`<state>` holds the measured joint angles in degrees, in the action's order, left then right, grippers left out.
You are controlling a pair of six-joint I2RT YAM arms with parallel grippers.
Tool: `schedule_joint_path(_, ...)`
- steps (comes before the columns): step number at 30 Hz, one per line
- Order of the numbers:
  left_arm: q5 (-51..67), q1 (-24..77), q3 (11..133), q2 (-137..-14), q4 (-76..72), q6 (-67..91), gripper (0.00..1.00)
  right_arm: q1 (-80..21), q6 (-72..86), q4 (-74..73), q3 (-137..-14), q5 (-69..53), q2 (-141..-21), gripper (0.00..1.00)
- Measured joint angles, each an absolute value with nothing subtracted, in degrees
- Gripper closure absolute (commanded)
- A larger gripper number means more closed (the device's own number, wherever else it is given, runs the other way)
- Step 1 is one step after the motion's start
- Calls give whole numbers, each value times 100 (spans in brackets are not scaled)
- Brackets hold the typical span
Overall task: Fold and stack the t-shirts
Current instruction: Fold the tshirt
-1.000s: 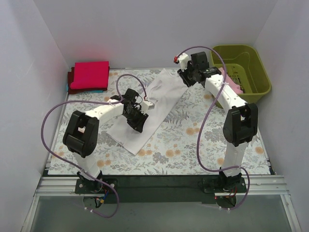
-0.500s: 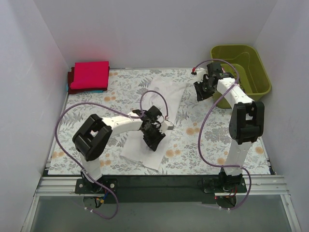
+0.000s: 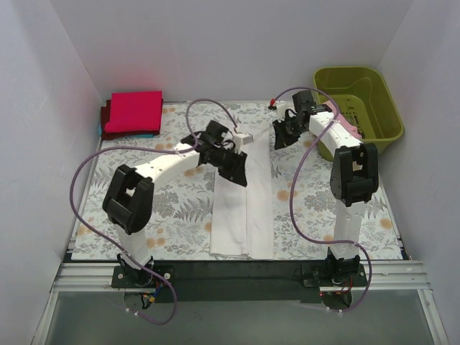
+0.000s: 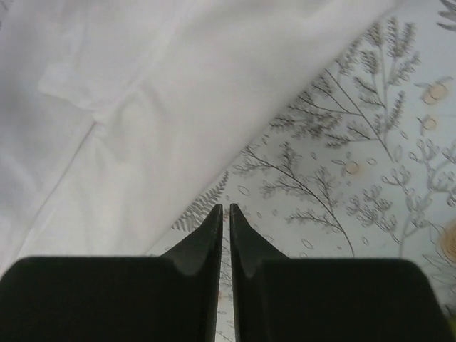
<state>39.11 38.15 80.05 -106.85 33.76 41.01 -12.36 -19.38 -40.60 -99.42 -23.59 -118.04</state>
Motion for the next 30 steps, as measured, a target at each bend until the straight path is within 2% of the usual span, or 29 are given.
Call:
schedule_joint_path(3,3837,3218,7968,-10328,3218,4136,75,-1446,-1894,-4062,-9955,-2539,-11854,92)
schedule_joint_path(8,3481,3068,7741,-10433,2991,4139,77,-1767,-1841,-4062,-9948,-2611,-11987,99)
schedule_joint_path(19,2978,2596,7677,-11524,2921,4289,79,-2276,-1835,-4058,-10022,-2141,-12711,99)
schedule_joint_path(30,3153,2187,8394,-12147,2821,4460,79,-2265,-1791,-3990,-11740,-1614,-13786,99)
